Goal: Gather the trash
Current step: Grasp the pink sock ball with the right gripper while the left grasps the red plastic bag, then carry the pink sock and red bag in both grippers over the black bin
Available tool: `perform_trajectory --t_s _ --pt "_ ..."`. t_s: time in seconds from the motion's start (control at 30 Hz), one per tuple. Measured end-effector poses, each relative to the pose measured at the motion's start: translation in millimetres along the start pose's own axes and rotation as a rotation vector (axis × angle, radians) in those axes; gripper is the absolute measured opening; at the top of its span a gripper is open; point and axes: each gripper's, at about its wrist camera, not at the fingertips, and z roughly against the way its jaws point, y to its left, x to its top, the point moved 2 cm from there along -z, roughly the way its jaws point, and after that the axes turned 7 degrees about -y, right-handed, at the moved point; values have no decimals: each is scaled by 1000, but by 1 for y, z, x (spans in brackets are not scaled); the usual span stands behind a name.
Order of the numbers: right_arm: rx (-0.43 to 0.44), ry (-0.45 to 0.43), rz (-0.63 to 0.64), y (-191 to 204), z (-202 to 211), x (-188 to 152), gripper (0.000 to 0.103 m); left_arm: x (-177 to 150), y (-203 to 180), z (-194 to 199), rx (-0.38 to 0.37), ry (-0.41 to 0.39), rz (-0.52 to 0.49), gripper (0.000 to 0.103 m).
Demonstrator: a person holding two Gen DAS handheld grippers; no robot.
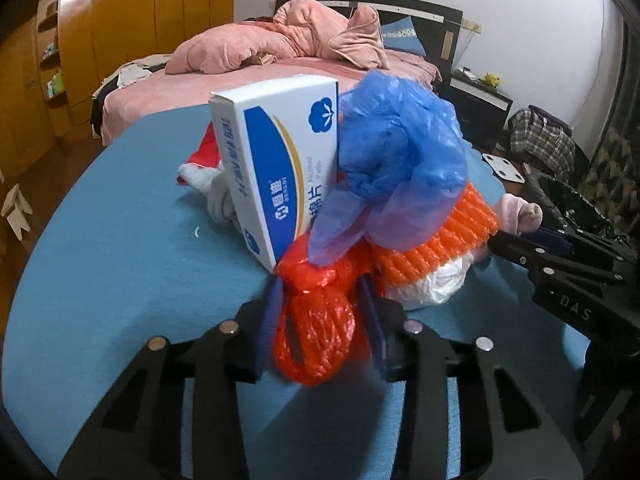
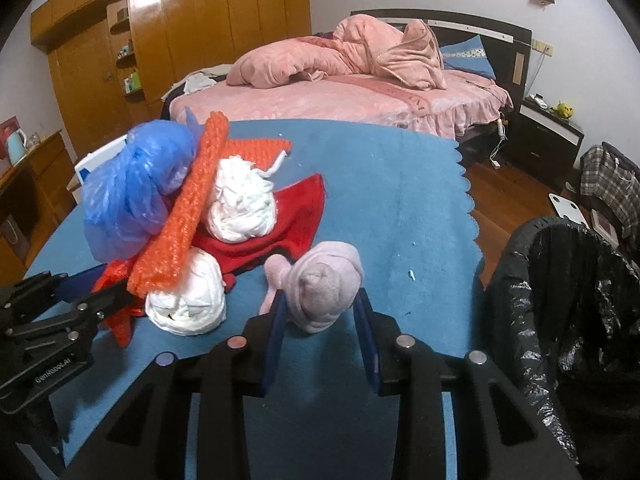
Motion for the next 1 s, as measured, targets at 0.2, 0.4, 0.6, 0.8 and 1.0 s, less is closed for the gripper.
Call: perform_trajectory --t_s 0.2,0.4,0.6,0.8,1.0 --pt "6 6 -3 -1 -1 0 34 -2 0 7 -2 -28 8 23" --pt "31 -33 -4 -3 24 4 34 -2 3 44 8 -73 18 22" --pt "48 -75 -20 -9 51 9 34 2 -1 81 32 -113 43 22" --pt "45 -119 -30 -17 79 13 34 16 -18 111 19 -177 21 22" --pt "-8 -169 -70 -47 109 15 34 35 -62 118 -75 -208 -21 22"
